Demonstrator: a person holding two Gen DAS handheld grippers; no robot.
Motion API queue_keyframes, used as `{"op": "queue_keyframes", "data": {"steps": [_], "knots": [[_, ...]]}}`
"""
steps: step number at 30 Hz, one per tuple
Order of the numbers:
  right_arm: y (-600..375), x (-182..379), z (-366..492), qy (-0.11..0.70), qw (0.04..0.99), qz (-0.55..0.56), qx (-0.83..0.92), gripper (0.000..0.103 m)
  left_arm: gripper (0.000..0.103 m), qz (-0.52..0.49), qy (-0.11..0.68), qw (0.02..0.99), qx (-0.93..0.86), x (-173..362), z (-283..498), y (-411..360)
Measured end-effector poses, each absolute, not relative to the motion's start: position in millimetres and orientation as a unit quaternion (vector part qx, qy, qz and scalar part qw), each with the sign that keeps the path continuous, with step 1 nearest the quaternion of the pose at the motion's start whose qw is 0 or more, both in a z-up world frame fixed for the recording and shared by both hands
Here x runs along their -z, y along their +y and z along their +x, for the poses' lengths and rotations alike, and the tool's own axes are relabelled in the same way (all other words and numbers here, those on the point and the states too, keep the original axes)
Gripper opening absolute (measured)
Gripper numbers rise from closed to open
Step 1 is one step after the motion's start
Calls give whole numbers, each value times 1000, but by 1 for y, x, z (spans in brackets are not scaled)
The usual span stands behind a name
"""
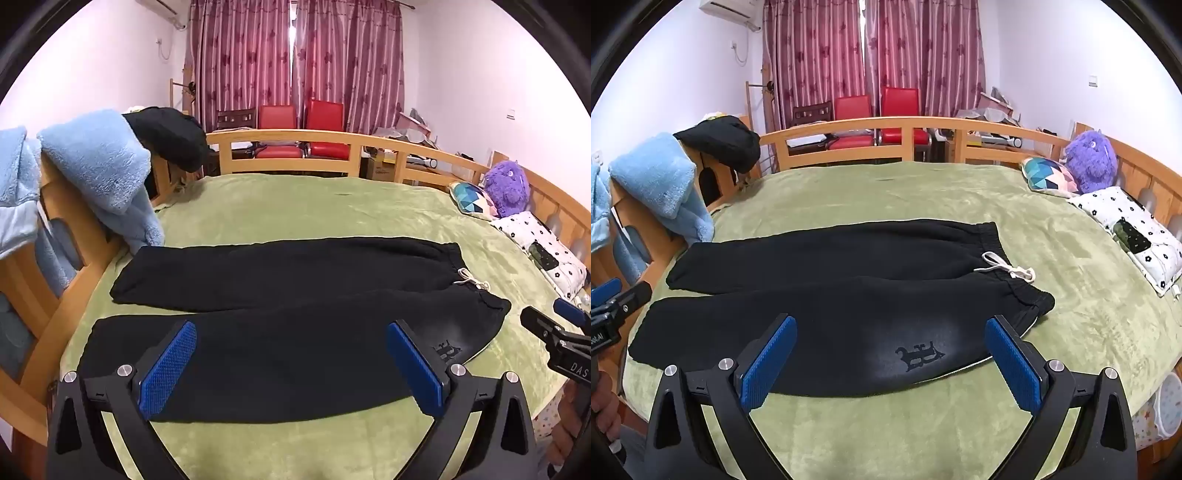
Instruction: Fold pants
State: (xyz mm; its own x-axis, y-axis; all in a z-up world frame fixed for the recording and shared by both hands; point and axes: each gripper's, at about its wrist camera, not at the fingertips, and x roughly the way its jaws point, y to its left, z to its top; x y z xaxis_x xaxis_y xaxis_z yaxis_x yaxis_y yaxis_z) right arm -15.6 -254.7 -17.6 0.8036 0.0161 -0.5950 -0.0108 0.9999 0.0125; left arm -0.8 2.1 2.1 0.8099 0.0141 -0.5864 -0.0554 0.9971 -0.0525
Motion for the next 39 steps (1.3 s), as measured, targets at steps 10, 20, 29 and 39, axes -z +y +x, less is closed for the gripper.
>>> {"op": "queue_keyframes", "data": {"steps": [10, 20, 29, 39], "knots": [[-251, 16, -19, 320, 947, 13, -11, 101, 103, -13, 307, 952, 1, 2, -10, -12], [-254, 13, -22, 319, 947, 20, -6, 101, 103, -10, 304, 953, 10, 0, -12, -18], [-255, 10, -22, 314, 949, 19, -5, 101, 103, -17, 306, 952, 7, 3, -12, -19], [-256, 9, -22, 310, 951, 17, -1, 101, 103, -18, 307, 952, 14, 3, -14, -22]]}}
